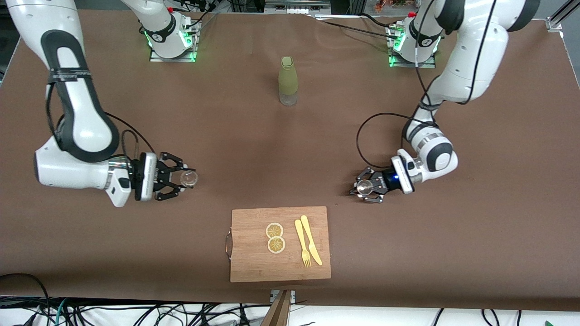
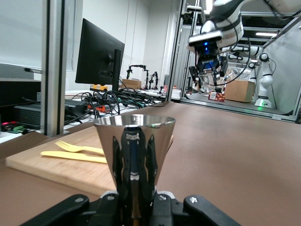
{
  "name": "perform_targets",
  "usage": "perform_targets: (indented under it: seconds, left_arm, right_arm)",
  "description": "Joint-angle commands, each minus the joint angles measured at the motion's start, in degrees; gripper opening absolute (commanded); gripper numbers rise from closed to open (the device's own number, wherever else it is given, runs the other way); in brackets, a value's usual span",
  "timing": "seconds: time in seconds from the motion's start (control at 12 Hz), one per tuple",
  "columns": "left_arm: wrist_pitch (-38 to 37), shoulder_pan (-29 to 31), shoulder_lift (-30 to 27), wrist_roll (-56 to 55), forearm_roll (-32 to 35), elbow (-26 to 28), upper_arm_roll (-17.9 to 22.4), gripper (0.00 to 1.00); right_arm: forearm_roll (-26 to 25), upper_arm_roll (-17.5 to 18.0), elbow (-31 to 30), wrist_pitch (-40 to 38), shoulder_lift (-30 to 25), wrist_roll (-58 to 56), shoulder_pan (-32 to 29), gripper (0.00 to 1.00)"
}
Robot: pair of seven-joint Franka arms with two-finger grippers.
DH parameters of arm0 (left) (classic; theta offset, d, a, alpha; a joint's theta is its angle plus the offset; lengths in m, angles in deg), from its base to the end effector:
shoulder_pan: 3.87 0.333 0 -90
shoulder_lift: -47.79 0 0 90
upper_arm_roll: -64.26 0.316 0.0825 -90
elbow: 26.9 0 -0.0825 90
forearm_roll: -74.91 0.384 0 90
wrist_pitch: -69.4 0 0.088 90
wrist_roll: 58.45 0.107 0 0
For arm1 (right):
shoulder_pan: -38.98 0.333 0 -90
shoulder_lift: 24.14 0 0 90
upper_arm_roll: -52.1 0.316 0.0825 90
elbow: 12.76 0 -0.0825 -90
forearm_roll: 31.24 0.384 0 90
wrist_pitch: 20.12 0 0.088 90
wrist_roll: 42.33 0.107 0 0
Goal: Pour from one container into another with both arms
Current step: 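Carry the beaker and jigger back apart toward their starting spots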
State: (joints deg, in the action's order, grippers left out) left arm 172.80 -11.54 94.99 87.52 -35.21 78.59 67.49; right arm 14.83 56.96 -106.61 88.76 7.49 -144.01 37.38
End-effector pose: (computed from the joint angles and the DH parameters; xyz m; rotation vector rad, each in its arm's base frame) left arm 0.6044 -0.1271 0.0964 1.5617 -0.9776 1.2989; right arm 0.6603 0.0834 0.2970 -1.8014 -1.5720 -0.4996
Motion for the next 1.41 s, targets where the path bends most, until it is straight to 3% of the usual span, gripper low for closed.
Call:
perform_targets:
  seconds: [0.0,0.17,0.5,1.0,1.16,1.33]
  left_arm:
    - [-2.49,7.73,-1.68,-0.16,7.34,1.31,-3.14,0.0]
    - [-6.35,12.39,-1.68,-2.0,13.49,1.22,-3.23,0.0]
    - [-10.76,21.1,-2.55,-4.82,24.75,0.69,-3.14,0.0]
    - [-17.62,30.42,-1.94,-4.82,37.77,-4.04,-2.61,0.0]
    - [-19.55,31.92,-0.28,-4.74,39.62,-7.2,-2.27,0.0]
    - [-21.92,32.02,1.39,-4.65,39.8,-10.02,0.89,0.0]
  right_arm:
    - [1.48,-0.99,-3.61,-4.37,-1.22,-12.18,-4.1,0.43]
    - [1.39,-2.39,-3.88,-8.31,1.06,-20.1,-7.44,0.43]
    - [1.04,-2.75,-3.71,-8.77,6.86,-33.65,-13.51,0.43]
    - [0.51,-3.89,-2.04,-7.81,12.4,-38.41,-16.6,0.44]
    - [0.51,-4.15,-1.16,-7.28,13.81,-39.21,-17.21,0.45]
    - [0.6,-4.24,-1.16,-6.49,14.08,-39.21,-17.22,0.52]
